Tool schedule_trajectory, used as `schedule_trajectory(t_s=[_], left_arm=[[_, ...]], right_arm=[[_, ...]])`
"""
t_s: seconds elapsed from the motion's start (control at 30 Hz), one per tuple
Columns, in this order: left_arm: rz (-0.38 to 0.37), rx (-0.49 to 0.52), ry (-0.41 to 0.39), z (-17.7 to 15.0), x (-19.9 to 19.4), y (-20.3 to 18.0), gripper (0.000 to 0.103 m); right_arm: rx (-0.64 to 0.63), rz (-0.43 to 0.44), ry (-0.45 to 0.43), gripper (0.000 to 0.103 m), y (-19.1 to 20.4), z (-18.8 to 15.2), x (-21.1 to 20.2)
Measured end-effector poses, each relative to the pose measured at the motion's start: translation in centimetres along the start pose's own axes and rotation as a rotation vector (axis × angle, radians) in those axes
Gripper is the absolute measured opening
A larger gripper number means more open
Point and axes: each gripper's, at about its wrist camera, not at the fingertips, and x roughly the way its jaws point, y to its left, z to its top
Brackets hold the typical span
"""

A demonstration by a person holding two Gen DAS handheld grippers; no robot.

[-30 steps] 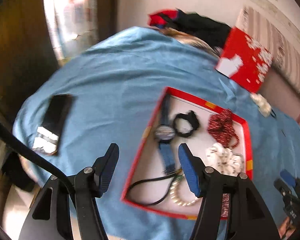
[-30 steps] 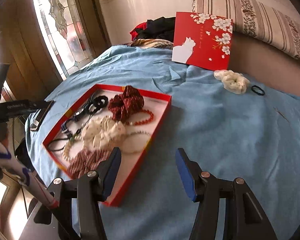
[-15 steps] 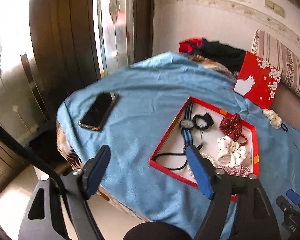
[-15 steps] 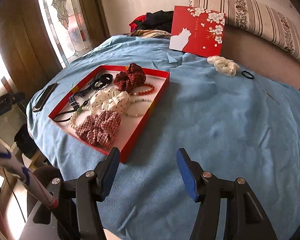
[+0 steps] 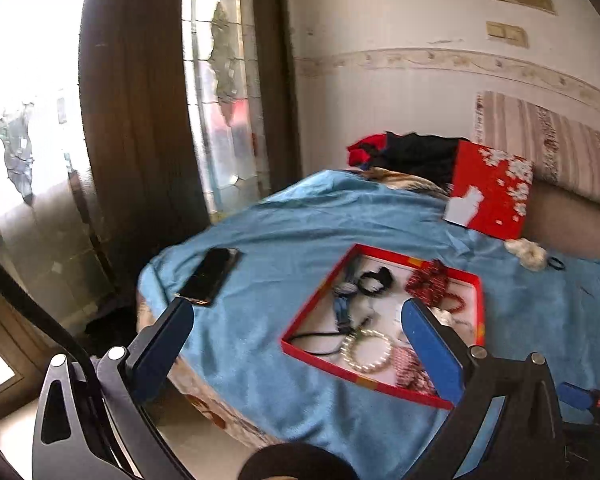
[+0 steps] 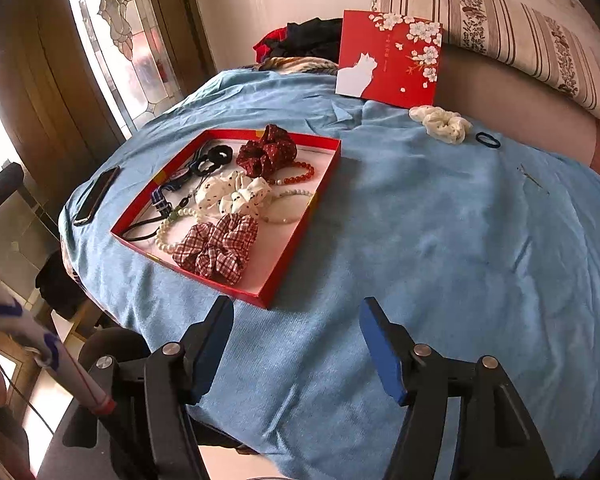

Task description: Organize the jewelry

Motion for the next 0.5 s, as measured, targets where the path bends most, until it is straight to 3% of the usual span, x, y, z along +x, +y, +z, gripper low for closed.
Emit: schedule_trajectory(t_s=[0.17, 0.3, 0.5], left_arm=[[-0.117, -0.040, 0.123, -1.1, 1.6, -0.4, 0.103], [-0.114, 0.002, 0.236, -2.7, 3.6, -1.4, 0.103], [-0.122, 0.037, 0.287, -4.0, 4.4, -1.8, 0.103]], right_arm=[[0.003, -0.018, 0.024, 0.070, 0.3, -0.1, 0.6], [0.006, -0.036, 0.041, 0.070, 0.3, 0.0, 1.0], [-0.005, -0.055, 0.056, 0.070, 0.7, 0.0, 1.4]])
